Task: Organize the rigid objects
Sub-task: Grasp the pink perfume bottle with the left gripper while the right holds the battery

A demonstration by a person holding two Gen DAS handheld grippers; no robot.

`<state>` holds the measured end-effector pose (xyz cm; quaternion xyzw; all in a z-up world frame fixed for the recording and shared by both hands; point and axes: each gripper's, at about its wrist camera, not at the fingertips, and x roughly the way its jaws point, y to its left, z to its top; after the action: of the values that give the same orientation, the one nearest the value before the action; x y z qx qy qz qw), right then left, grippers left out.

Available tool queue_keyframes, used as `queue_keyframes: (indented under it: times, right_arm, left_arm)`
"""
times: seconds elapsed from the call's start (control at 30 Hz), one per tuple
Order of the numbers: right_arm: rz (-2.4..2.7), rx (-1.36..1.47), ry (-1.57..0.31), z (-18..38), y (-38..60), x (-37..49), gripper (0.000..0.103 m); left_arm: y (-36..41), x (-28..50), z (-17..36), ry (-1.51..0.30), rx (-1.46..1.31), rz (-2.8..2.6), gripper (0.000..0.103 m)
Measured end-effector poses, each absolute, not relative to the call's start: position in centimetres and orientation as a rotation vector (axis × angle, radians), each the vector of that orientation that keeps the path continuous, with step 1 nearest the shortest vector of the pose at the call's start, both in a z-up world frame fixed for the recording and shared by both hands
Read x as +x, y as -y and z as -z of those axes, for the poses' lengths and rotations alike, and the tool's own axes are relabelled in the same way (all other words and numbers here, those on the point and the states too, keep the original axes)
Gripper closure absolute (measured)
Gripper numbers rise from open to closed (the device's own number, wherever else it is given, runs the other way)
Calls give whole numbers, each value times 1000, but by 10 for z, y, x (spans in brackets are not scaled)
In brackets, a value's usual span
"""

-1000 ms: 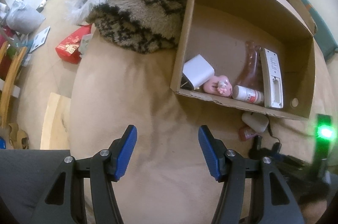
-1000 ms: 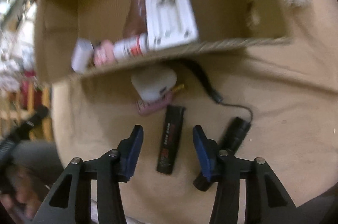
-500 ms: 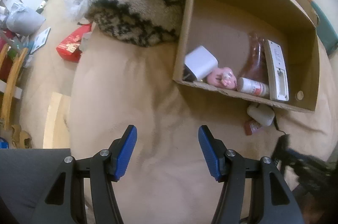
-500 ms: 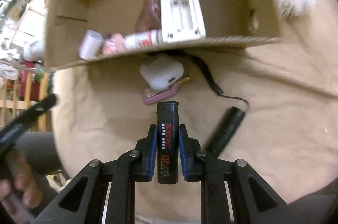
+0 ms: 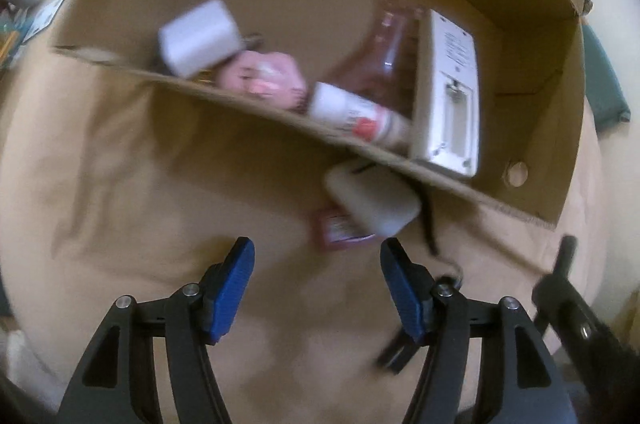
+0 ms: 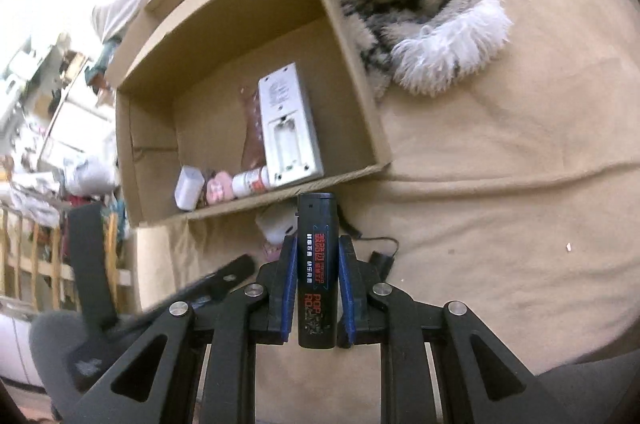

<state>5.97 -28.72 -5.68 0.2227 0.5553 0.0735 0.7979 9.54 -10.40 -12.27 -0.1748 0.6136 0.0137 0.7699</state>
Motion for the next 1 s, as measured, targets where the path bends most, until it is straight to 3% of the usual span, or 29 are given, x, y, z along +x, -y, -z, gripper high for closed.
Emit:
queue_keyframes:
  times: [0.23, 0.43, 0.5, 0.53, 1.0]
  right_arm:
    - [-168, 523, -1151, 48, 300, 58, 82]
    - [-188, 522, -1144, 44, 297, 61, 82]
    - [-181, 527, -1144, 44, 299, 62, 82]
    - [-174, 532, -1143, 45, 300, 62, 82]
    - [-146, 478, -1156, 46, 293, 65, 82]
  left_arm:
    - [141, 111, 139, -1337, -257, -115, 39]
    - [158, 122, 147, -1315, -211, -162, 32]
    - [160, 122, 148, -1314, -200, -158, 37]
    - [160, 121, 148, -1306, -191, -154, 44]
    - [122, 91, 146, -1391, -74, -9, 44]
